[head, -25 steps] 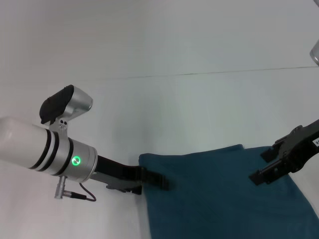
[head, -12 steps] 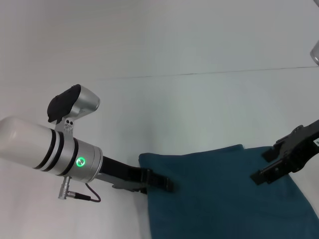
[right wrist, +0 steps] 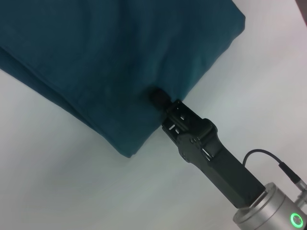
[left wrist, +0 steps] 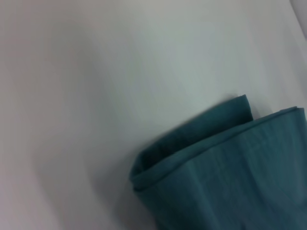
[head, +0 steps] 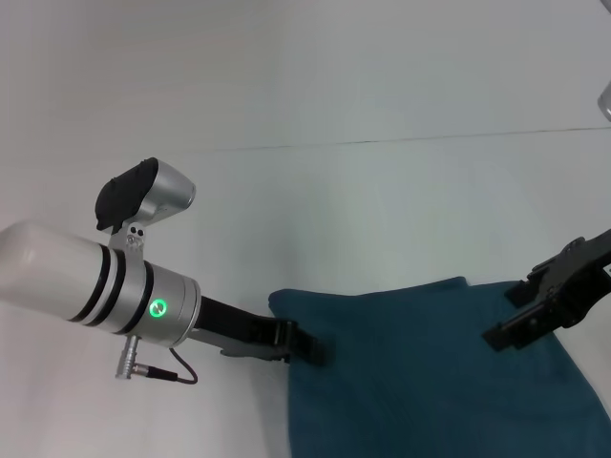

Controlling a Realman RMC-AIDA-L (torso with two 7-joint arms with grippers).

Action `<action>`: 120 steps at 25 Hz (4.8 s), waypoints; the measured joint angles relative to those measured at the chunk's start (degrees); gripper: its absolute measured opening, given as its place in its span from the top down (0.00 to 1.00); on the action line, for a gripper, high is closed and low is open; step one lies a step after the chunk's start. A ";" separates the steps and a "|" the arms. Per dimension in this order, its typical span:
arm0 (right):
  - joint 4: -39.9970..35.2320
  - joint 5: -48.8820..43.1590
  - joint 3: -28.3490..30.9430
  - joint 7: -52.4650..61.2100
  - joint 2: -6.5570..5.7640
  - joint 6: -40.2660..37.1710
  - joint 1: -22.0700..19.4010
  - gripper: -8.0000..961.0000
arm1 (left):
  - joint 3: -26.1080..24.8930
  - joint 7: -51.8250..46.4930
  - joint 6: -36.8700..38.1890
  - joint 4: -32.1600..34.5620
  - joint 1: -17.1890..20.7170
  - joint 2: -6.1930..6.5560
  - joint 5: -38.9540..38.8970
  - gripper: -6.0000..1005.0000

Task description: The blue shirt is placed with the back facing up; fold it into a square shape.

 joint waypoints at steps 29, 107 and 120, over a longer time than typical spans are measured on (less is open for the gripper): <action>0.10 0.20 -0.34 0.20 0.36 0.58 0.62 0.16 | -4.17 3.21 -3.55 1.32 -2.87 6.76 9.08 0.90; 11.00 17.43 3.69 -26.33 2.19 5.11 -12.15 0.03 | -27.94 46.28 39.82 17.16 20.19 5.63 -3.63 0.05; 11.58 17.41 3.72 -26.46 2.04 5.83 -11.06 0.03 | -27.94 46.54 39.14 17.36 20.39 5.54 -3.63 0.05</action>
